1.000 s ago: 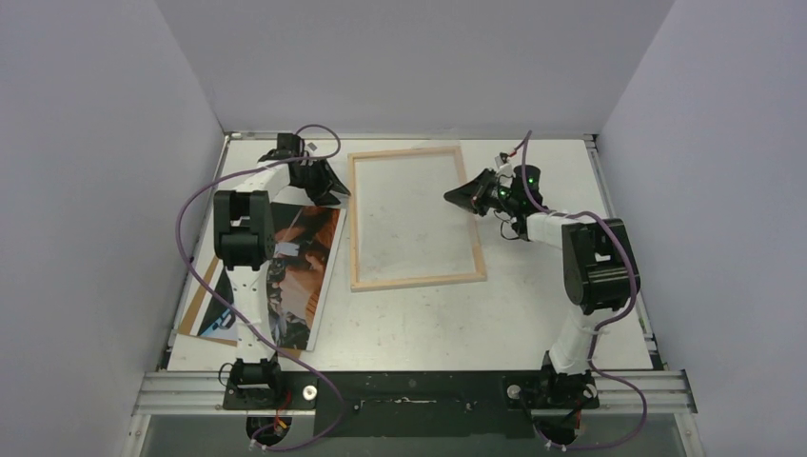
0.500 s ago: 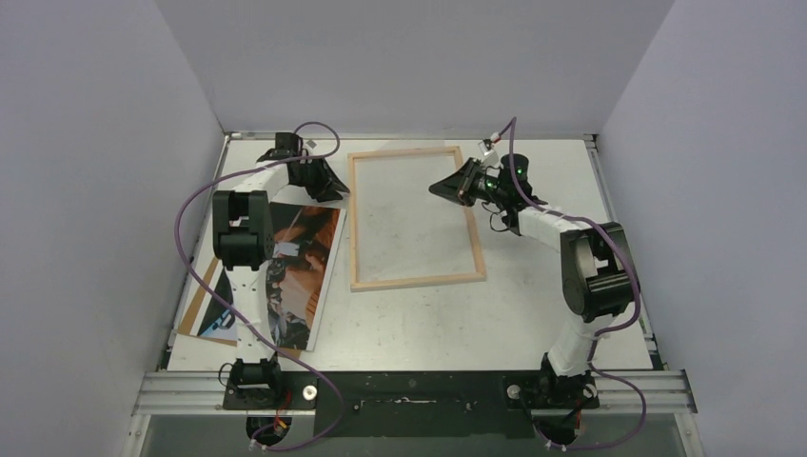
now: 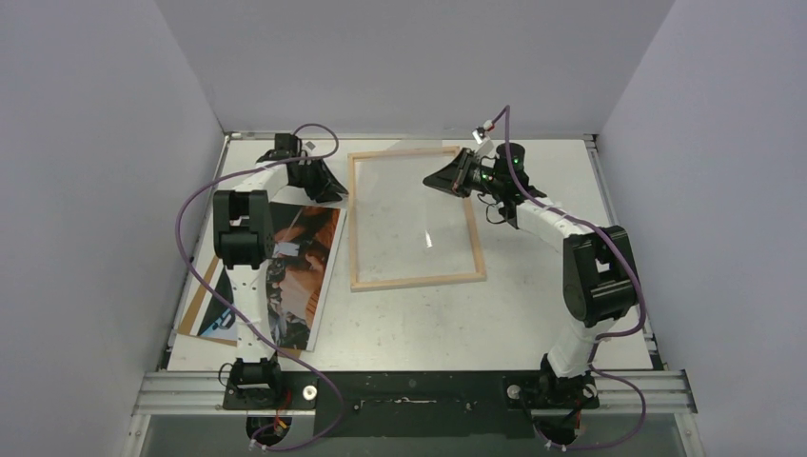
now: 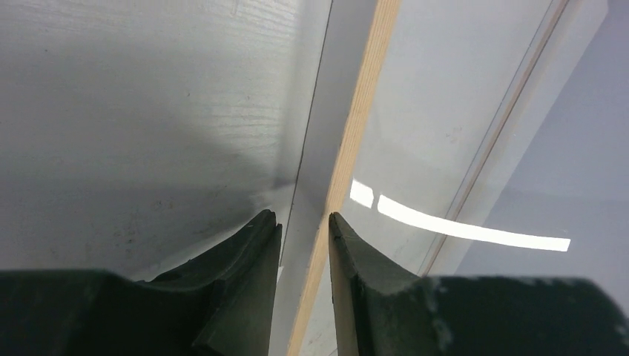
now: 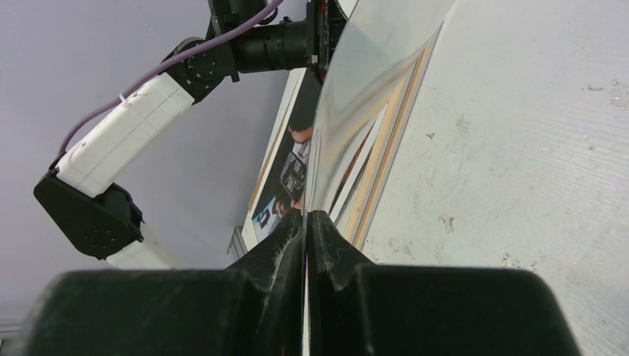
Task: Put the photo into the frame
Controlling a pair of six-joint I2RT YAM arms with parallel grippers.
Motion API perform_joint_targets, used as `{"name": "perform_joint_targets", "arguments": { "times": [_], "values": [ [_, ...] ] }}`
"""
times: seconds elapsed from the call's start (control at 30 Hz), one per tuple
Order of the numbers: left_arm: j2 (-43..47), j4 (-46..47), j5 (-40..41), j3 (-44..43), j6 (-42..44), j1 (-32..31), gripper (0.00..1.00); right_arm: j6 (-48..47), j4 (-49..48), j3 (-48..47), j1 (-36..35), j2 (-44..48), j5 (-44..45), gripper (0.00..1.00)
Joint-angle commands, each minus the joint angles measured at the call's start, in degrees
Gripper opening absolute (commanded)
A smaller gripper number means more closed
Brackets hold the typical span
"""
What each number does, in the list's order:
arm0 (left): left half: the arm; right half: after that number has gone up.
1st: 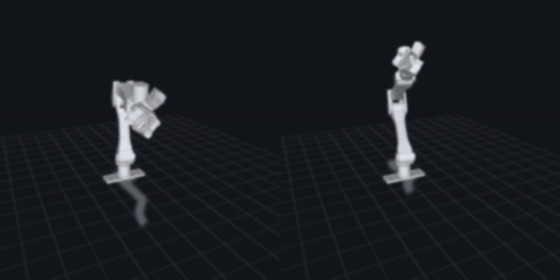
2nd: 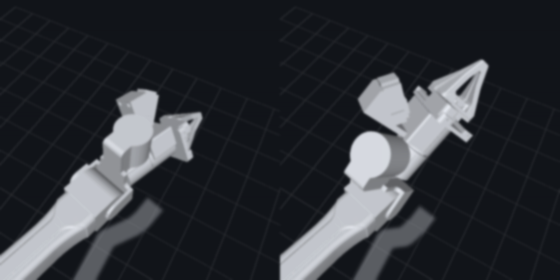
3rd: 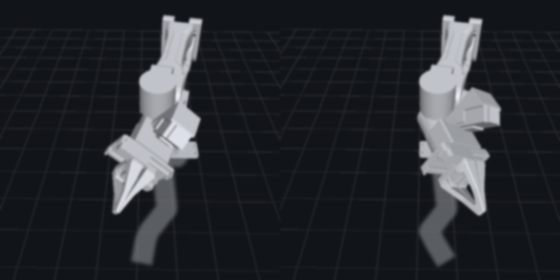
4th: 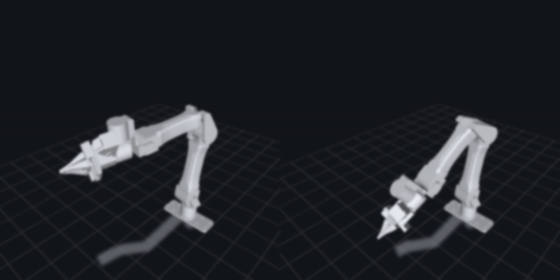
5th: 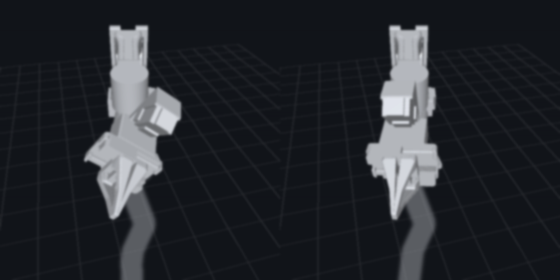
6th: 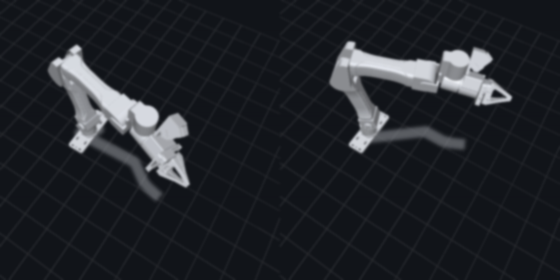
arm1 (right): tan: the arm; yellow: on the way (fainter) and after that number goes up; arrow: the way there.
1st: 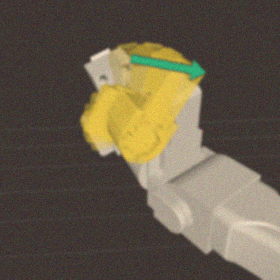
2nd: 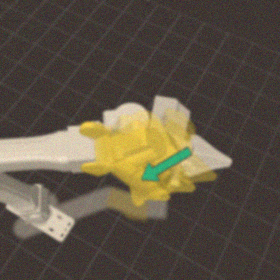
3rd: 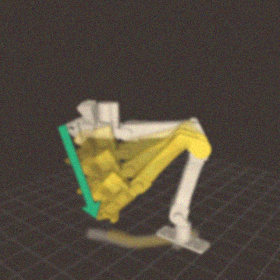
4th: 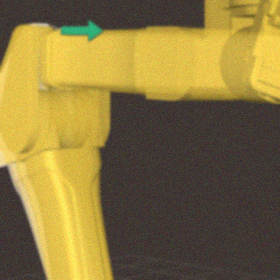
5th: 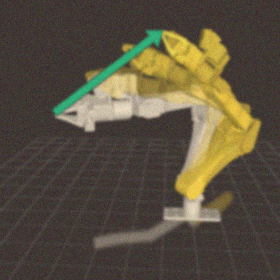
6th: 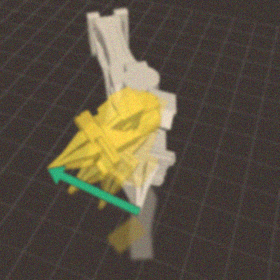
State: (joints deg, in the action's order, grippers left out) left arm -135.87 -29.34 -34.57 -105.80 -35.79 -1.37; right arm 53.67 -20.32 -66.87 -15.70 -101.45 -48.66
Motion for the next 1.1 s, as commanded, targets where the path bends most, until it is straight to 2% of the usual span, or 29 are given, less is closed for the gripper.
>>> {"name": "perform_joint_targets", "arguments": {
  "times": [0.0,0.7,1.07],
  "values": [
    [-1.0,0.54,-1.03,-3.03,0.66,0.61,0.28,-2.9,-0.86,-2.65,-0.1,2.4,0.12,0.0],
    [-3.25,-0.98,-1.38,-4.86,0.91,0.64,0.25,-18.53,17.19,-12.72,-4.02,2.05,1.29,0.0],
    [-3.17,-0.78,-1.23,-4.72,0.9,0.66,0.24,-21.64,22.84,-16.78,-5.44,3.22,1.01,0.0]
  ]
}}
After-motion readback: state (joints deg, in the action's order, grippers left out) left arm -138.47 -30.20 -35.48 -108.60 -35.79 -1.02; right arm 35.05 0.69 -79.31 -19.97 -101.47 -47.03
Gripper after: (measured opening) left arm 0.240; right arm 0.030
